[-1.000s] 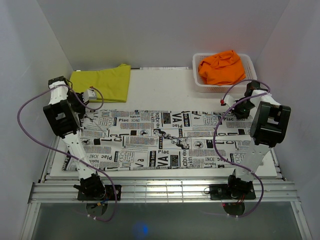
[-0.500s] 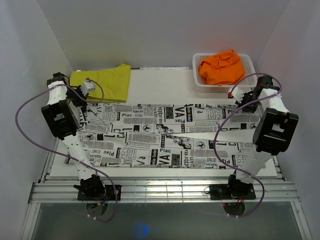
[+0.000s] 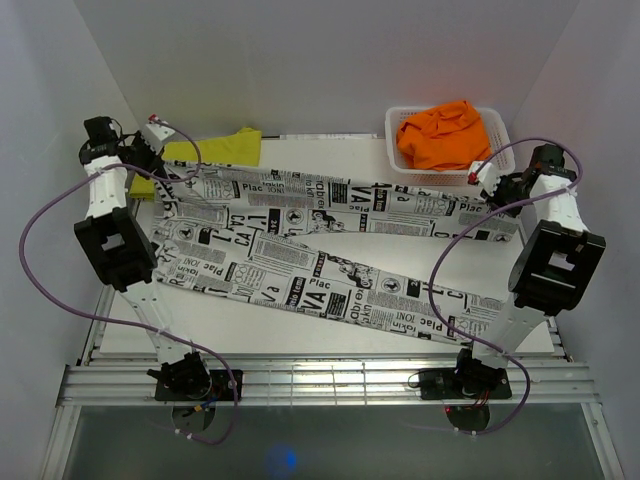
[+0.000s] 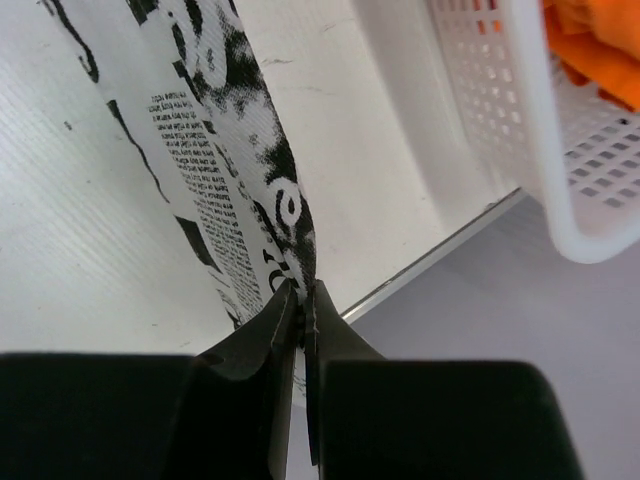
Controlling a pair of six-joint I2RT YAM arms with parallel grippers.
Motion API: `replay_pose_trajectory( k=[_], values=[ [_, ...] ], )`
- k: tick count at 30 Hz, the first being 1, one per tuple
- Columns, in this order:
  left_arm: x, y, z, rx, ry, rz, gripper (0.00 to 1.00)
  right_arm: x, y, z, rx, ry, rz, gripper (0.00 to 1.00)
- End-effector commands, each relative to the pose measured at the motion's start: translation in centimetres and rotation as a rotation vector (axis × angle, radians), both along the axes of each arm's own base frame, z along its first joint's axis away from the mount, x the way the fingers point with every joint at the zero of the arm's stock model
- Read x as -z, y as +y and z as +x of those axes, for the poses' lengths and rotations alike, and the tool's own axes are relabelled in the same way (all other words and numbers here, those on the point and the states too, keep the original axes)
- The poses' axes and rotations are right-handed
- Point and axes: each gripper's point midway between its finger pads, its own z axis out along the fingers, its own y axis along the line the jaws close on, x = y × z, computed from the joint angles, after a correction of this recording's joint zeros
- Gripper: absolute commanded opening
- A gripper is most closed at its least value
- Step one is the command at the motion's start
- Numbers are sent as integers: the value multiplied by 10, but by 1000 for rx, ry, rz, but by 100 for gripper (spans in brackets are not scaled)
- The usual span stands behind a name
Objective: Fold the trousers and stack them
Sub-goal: Fold the trousers
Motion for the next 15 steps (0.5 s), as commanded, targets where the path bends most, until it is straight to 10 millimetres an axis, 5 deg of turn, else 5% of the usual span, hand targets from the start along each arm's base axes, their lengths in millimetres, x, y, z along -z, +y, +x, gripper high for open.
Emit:
replay_pose_trajectory(
  k=[1, 15],
  values=[
    [-102, 46, 19, -175, -303, 97, 0, -60, -45, 18, 90, -167, -100, 8],
    [-150, 57, 3, -250, -474, 44, 0, -120, -56, 1, 103, -313, -89, 8]
  ],
)
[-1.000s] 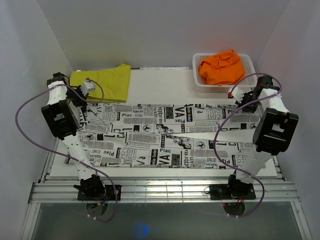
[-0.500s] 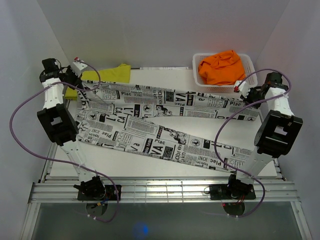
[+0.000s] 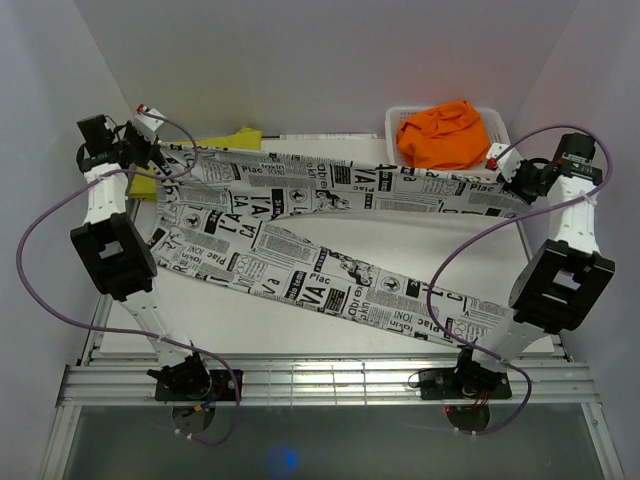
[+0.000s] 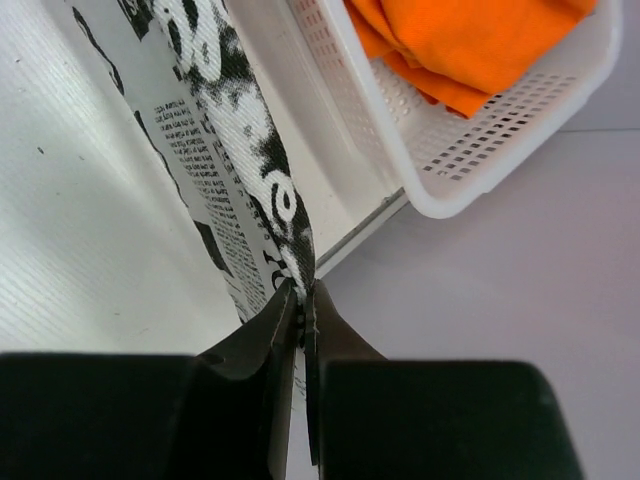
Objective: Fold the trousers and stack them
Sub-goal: Fold the trousers
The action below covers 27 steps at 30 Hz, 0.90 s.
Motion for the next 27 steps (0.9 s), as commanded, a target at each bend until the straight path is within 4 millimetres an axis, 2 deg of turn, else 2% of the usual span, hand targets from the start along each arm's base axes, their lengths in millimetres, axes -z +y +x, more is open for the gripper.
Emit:
replay_pose_trajectory(
  k=[1, 3, 5, 8, 9, 10, 11, 12, 13, 14, 16, 17, 19, 20, 21, 23, 24, 25, 27],
  values=[
    [-108, 59, -14, -181, -267, 121, 0, -47, -51, -8, 115, -111, -126, 8],
    [-112, 60, -20, -167, -271, 104, 0, -51, -53, -15, 119, -118, -124, 8],
    [-115, 61, -27, -146, -285, 94, 0, -46, -46, -30, 91, -105, -142, 8],
    [-102, 63, -43, -126, -254, 66, 0, -37, -39, -48, 50, -94, -172, 8],
    [-98, 58, -47, -82, -243, 72, 0, -28, -32, -60, 38, -78, -172, 8],
    [-88, 57, -54, -74, -211, 59, 0, -23, -29, -67, 26, -69, -180, 8],
    [-77, 56, -63, -73, -185, 50, 0, -28, -25, -75, 5, -86, -211, 8],
    [-71, 53, -68, -53, -177, 49, 0, -12, -21, -86, -2, -54, -206, 8],
    [-65, 52, -74, -46, -166, 45, 0, -8, -20, -93, -8, -46, -212, 8],
    [-52, 53, -86, -50, -141, 34, 0, -12, -17, -100, -14, -62, -229, 8],
    [-40, 50, -98, -30, -128, 31, 0, 3, -14, -117, -29, -27, -234, 8],
    [-26, 52, -110, -39, -101, 21, 0, 1, -12, -124, -33, -29, -243, 8],
    [-7, 51, -122, -24, -63, 26, 0, 17, -9, -142, -50, 19, -240, 8],
    [3, 54, -130, -31, -42, 22, 0, 18, -7, -149, -53, 20, -250, 8],
    [21, 49, -141, -27, -4, 7, 0, 24, -6, -158, -64, 40, -258, 8],
    [39, 54, -154, -28, 19, 34, 0, 40, -1, -174, -77, 70, -265, 8],
    [56, 51, -163, -31, 46, 21, 0, 47, -1, -180, -79, 86, -275, 8],
    [65, 51, -168, -32, 62, 21, 0, 63, 4, -190, -100, 115, -274, 8],
    [82, 53, -179, -26, 94, 41, 0, 72, 8, -199, -109, 129, -280, 8]
  ],
)
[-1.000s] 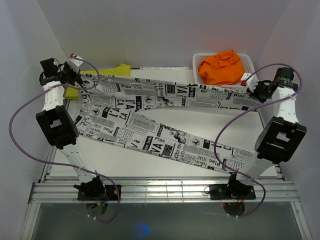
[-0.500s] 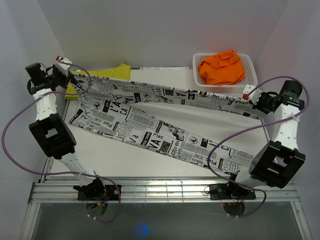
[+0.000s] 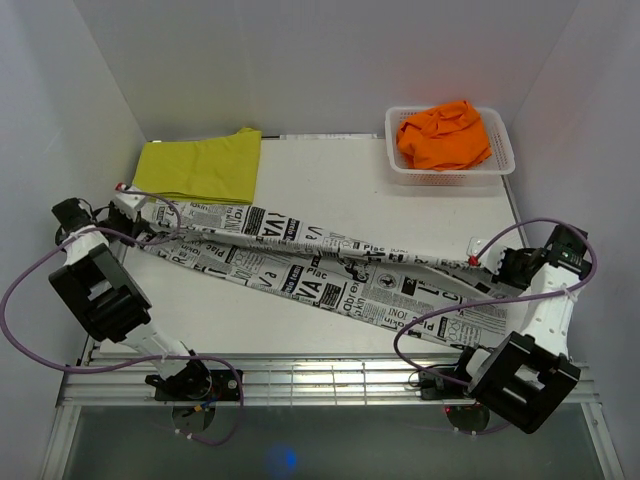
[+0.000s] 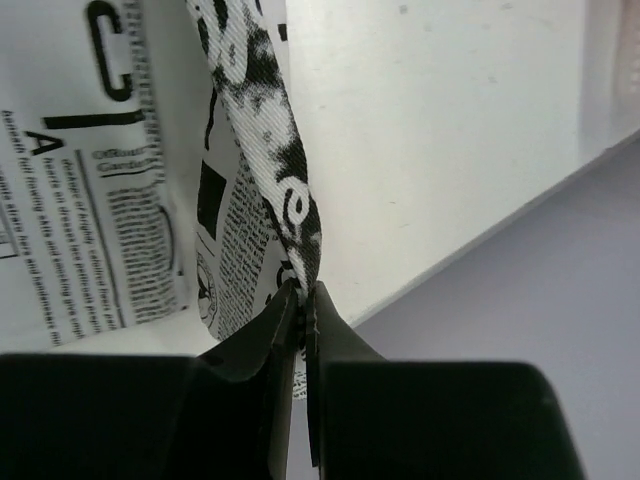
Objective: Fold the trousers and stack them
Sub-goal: Fold the trousers
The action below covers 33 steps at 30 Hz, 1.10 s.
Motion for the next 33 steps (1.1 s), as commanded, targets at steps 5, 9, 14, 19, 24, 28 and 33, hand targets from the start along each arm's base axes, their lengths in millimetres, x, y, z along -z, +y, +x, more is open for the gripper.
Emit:
replay_pose_trajectory(
  k=[5, 9, 14, 19, 24, 28, 33],
  values=[
    [37, 15, -39, 24, 56, 174, 0, 47, -3, -45, -50, 118, -126, 8],
    [53, 17, -45, 37, 93, 194, 0, 65, 3, -62, -70, 170, -133, 8],
    [65, 23, -46, 41, 134, 209, 0, 80, 9, -74, -101, 181, -148, 8],
    [67, 23, -54, 82, 223, 192, 37, 87, 7, -83, -102, 209, -181, 29],
    [28, 9, -58, 123, 187, 139, 73, 55, 7, -69, -45, 174, -121, 76],
    [-10, -6, -52, 136, 106, 88, 88, 28, 8, -61, 2, 191, -46, 83],
    [-15, -17, -40, 100, 165, 37, 86, 10, 10, -60, 58, 248, 36, 77]
  ],
)
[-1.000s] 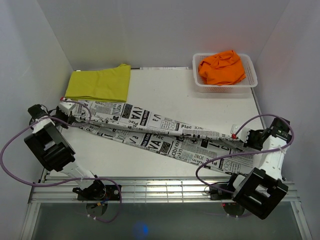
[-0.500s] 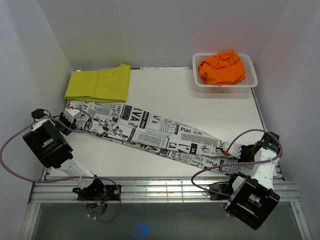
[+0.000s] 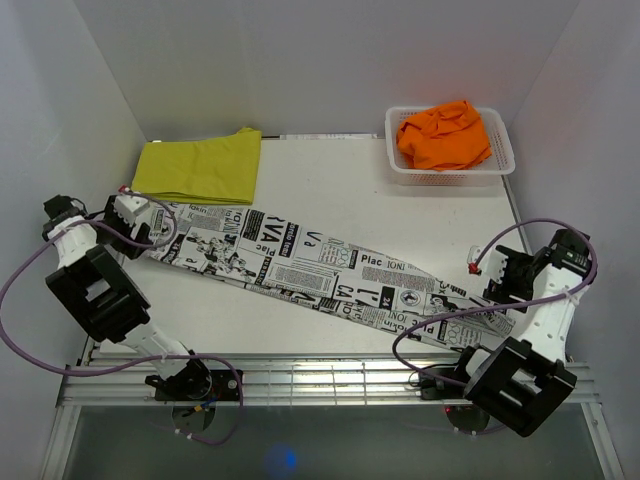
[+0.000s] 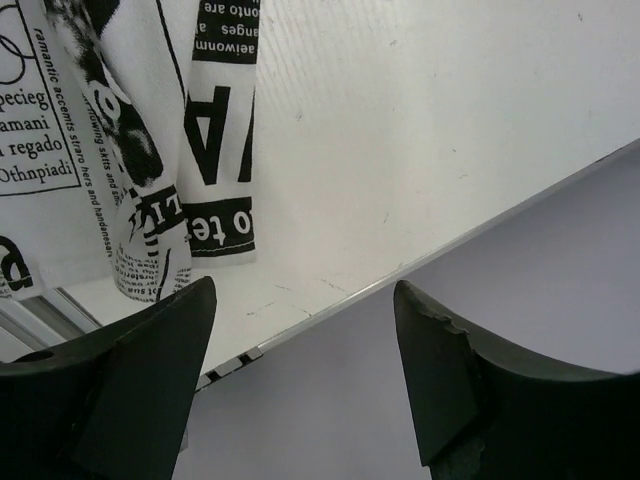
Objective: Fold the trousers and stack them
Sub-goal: Fold the trousers
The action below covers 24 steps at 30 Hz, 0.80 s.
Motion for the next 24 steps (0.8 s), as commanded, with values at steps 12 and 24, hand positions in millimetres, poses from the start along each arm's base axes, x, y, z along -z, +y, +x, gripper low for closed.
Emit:
replay_pose_trajectory(
  k=[12, 24],
  values=[
    [67, -45, 1, -126, 313, -9, 74, 77, 14, -54, 82, 240, -18, 74],
    [126, -54, -94, -323, 617, 58, 66, 78, -23, 57, 276, 153, -41, 55]
  ],
)
